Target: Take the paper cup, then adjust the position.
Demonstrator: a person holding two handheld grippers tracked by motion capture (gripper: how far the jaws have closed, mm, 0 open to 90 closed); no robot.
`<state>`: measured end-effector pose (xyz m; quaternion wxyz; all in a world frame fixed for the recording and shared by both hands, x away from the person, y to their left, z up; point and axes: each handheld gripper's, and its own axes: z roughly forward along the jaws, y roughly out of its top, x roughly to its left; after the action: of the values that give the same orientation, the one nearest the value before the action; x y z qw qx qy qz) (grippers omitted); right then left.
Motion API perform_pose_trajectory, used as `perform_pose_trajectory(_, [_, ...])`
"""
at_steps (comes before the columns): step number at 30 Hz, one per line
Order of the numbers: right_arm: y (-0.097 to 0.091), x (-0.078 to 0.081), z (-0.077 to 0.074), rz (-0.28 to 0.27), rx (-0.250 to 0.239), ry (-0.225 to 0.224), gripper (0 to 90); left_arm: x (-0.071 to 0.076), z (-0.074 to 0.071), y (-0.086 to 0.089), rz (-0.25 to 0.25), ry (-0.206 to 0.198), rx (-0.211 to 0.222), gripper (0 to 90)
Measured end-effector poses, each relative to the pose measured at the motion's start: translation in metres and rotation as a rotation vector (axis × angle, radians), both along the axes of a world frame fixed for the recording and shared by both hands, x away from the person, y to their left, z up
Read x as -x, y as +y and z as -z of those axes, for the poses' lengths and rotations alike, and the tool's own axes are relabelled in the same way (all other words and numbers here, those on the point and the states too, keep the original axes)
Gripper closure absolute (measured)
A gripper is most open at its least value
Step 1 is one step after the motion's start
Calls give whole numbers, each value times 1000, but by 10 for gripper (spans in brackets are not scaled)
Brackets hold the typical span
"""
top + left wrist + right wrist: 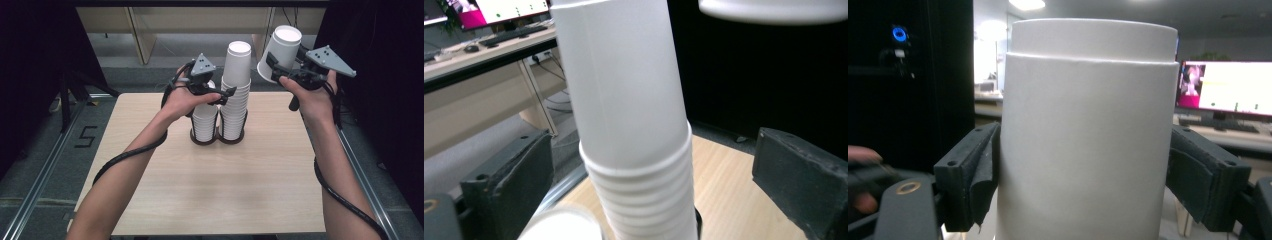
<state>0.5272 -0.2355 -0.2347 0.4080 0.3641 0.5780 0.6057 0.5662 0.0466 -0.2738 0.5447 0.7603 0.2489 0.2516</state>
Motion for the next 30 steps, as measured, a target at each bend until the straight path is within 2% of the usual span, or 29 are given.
perform_pose_trajectory(1, [-2, 1, 11, 1, -4, 25, 202, 3, 1, 4, 4, -1, -3, 33])
perform_pose_trajectory(2, [-3, 1, 16, 1, -9, 37, 202, 9, 2, 13, -2, 4, 2, 34])
perform_pose_trajectory(4, [-6, 1, 26, 6, -6, 48, 203, 11, 3, 18, -2, 5, 6, 34])
perform_pose_trajectory(6, [-8, 0, 33, 6, -6, 60, 202, 14, 6, 30, -17, 6, 27, 36])
perform_pose_trajectory(11, [-9, 2, 45, 7, -10, 76, 202, 17, 11, 38, -27, 14, 34, 38])
perform_pose_trajectory(18, [-10, 8, 64, 7, 7, 104, 202, 25, 18, 42, -29, 24, 39, 38])
perform_pose_trajectory(25, [-5, 13, 90, -2, 66, 146, 202, 35, 30, 39, -4, 33, 33, 39])
perform_pose_trajectory(27, [-4, 15, 98, -8, 68, 159, 202, 38, 36, 38, 2, 35, 33, 43])
perform_pose_trajectory(30, [-3, 18, 110, -4, 94, 165, 202, 41, 42, 35, 14, 45, 33, 50])
